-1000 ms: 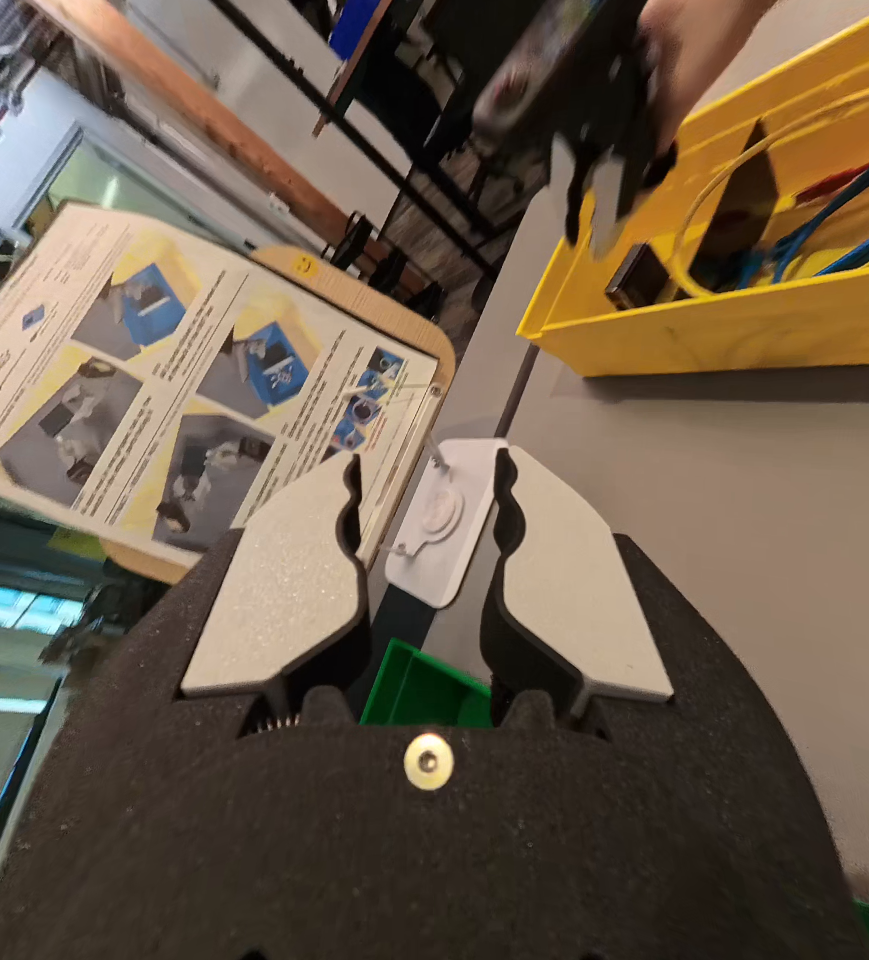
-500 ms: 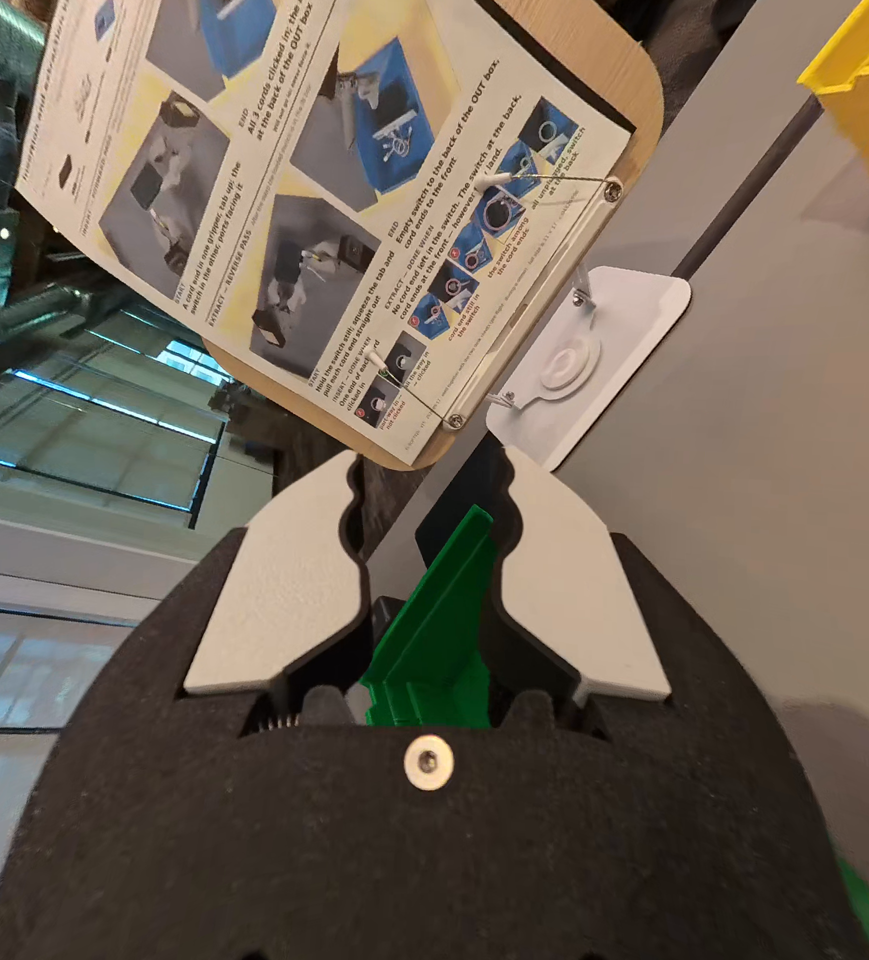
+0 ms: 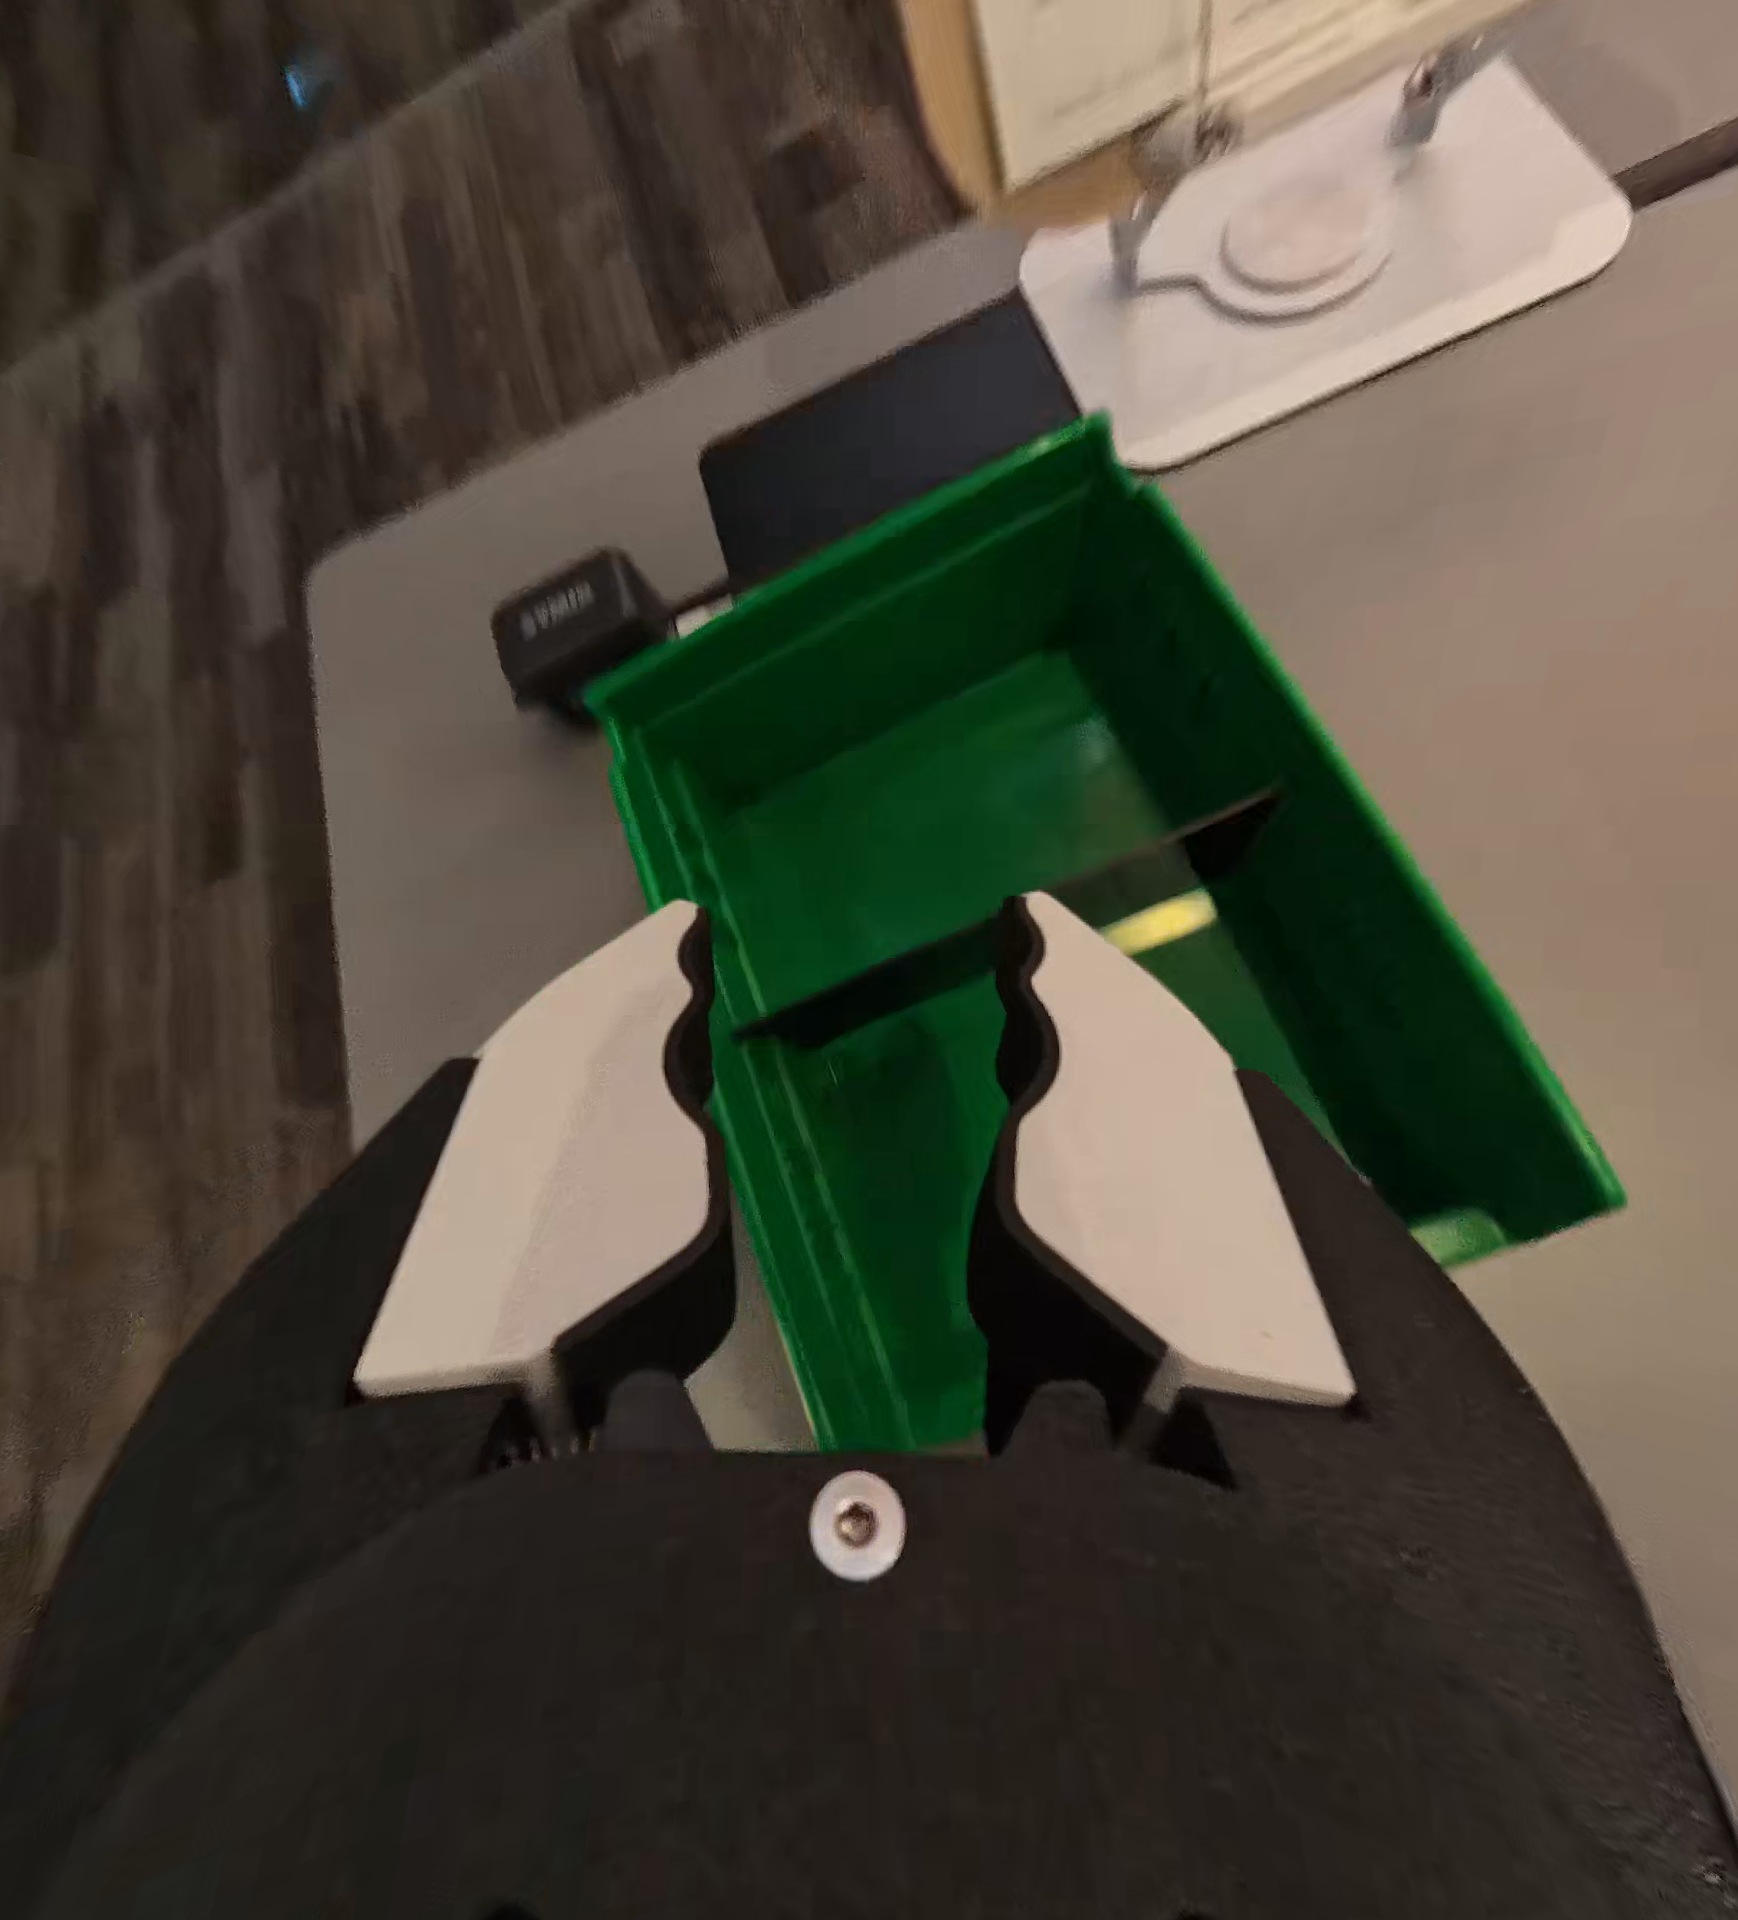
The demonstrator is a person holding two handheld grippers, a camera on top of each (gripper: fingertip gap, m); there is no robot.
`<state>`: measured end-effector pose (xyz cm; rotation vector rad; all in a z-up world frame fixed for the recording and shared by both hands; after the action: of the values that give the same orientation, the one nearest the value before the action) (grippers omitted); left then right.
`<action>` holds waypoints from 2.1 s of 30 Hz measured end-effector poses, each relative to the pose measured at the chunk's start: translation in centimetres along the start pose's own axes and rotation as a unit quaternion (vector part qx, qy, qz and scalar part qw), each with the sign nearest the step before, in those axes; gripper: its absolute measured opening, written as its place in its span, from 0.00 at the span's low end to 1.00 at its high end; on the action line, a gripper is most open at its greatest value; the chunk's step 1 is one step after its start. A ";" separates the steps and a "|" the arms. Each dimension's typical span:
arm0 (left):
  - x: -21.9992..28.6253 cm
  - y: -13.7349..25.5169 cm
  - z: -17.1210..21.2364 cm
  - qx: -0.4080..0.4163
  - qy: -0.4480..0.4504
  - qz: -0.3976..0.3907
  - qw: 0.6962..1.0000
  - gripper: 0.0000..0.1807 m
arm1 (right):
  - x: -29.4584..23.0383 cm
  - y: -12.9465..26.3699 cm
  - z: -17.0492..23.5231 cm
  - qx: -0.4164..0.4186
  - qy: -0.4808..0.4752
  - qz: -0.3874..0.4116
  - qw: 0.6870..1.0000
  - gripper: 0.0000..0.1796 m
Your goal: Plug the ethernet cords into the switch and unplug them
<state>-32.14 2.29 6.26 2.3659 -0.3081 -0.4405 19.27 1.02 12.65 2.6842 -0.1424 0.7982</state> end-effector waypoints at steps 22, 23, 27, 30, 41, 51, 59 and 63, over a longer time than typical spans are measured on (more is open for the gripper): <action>-4.2 -5.8 9.2 -0.159 0.198 0.124 0.959 0.22 | -3.8 -8.2 22.7 -0.421 -0.256 -0.312 0.812 0.09; -4.3 -5.6 9.2 -0.159 0.200 0.124 0.959 0.22 | -4.2 -8.2 22.9 -0.426 -0.267 -0.323 0.802 0.09; -5.2 -5.3 9.6 -0.157 0.211 0.102 0.959 0.22 | -4.3 -8.3 22.9 -0.429 -0.268 -0.323 0.800 0.09; -4.8 -6.3 10.9 -0.193 0.216 0.122 0.949 0.23 | -4.2 -8.3 23.0 -0.438 -0.253 -0.313 0.803 0.08; -3.0 -8.7 12.3 -0.261 0.164 0.161 0.938 0.07 | -6.9 -7.7 21.4 -0.472 -0.226 -0.327 0.787 0.07; 2.2 -9.1 12.0 -0.349 0.105 0.192 0.911 0.14 | -13.0 -7.2 17.6 -0.499 -0.152 -0.354 0.776 0.05; 5.0 -10.0 10.5 -0.369 0.048 0.192 0.908 0.15 | -15.4 -7.8 15.8 -0.490 -0.152 -0.355 0.781 0.04; 6.2 -10.1 10.1 -0.375 0.024 0.195 0.906 0.15 | -15.5 -7.7 15.8 -0.485 -0.149 -0.372 0.777 0.06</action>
<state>-29.49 1.48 -9.07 1.5103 -0.4760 -0.2426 15.83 2.83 -10.47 1.5950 0.3390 -0.0206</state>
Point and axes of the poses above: each gripper's, where its closed fingertips meet, y back along the fingers, z out of its underside, x = y × z across the jaws, the point moved 2 cm from there along y, back along the fingers, and after that the axes turned 4 degrees about z, right-handed, at the moved point
